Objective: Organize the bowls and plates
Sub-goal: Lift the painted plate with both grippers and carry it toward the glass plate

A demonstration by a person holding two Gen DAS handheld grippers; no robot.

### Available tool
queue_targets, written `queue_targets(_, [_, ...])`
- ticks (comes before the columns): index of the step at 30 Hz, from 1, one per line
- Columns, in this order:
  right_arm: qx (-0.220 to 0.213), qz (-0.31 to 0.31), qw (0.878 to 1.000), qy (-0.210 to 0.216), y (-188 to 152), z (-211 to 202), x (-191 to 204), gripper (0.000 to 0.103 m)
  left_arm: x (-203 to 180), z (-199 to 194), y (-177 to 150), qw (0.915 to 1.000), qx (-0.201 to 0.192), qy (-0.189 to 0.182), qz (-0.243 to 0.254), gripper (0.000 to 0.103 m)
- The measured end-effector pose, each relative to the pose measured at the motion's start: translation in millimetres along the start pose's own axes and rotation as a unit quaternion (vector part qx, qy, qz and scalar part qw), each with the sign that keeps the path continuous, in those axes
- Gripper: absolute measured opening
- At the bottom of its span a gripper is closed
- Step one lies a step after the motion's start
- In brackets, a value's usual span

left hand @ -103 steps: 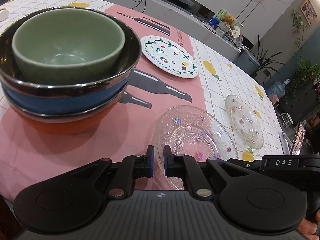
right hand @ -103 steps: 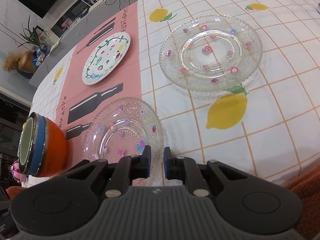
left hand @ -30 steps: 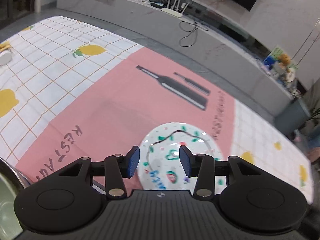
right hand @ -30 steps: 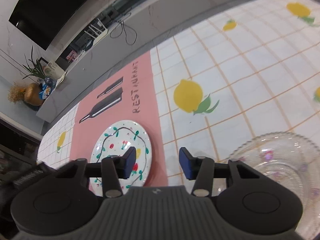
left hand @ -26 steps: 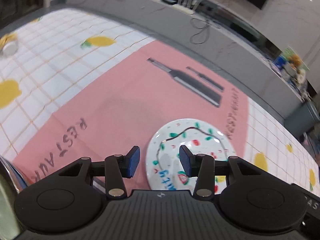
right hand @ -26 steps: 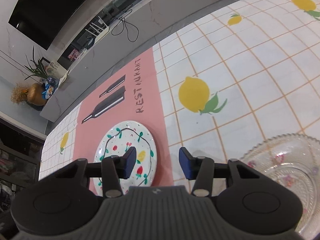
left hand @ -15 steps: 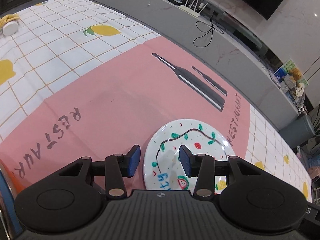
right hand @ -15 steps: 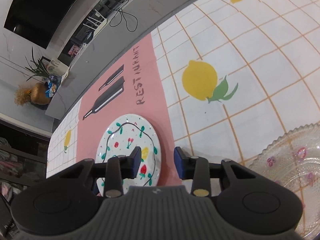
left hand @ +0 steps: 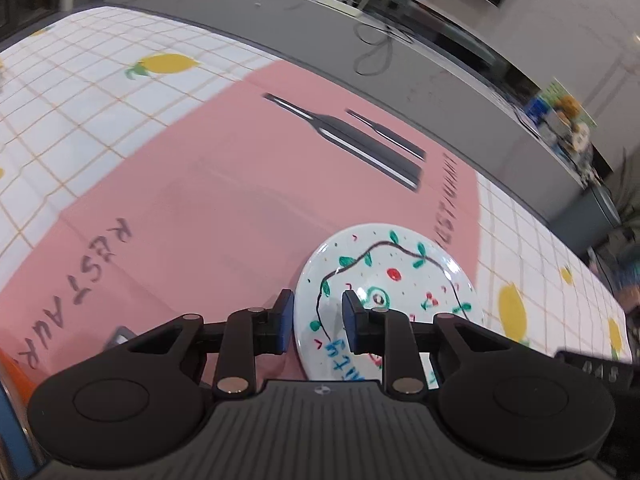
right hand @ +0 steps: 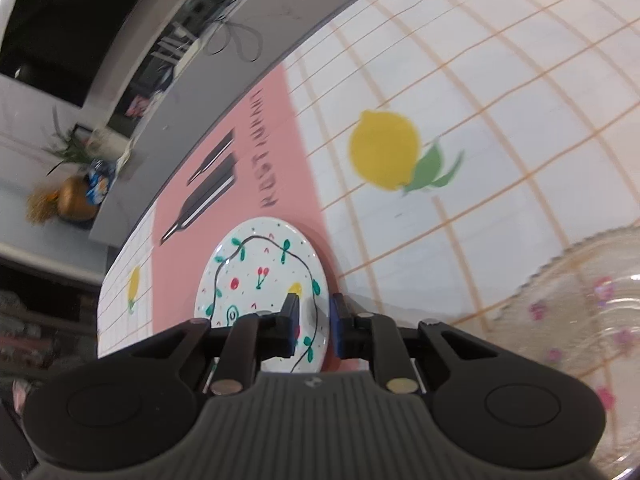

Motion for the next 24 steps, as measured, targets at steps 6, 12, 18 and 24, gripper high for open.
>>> queue_targets(6, [0.001, 0.043, 0.999, 0.011, 12, -2, -19, 0.015, -4, 4, -3, 0.9997, -0.017, -0.005, 0.016, 0.029])
queue_targets(12, [-0.001, 0.033, 0.999, 0.017, 11, -3, -18, 0.014, -11, 7, -4, 0.9980, -0.034, 0.002, 0.054, 0.024])
queue_targets(18, [-0.009, 0.016, 1.000, 0.006, 7, -5, -14, 0.005, -9, 5, -4, 0.9982, -0.037, 0.000, 0.047, 0.020])
queue_targets(24, [-0.006, 0.027, 1.000, 0.003, 8, -10, -17, 0.005, -9, -5, -5, 0.9984, -0.046, 0.003, 0.033, 0.015])
Point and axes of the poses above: each gripper's, at about its wrist camera, not at the fingertips, and z roughly the way its jaws point, x to its left, y to its top, the point moved 1 cm from there along z, roughly the way its jaws point, and after that the axes turned 7 degrees about -x, right-handed, at the moved point
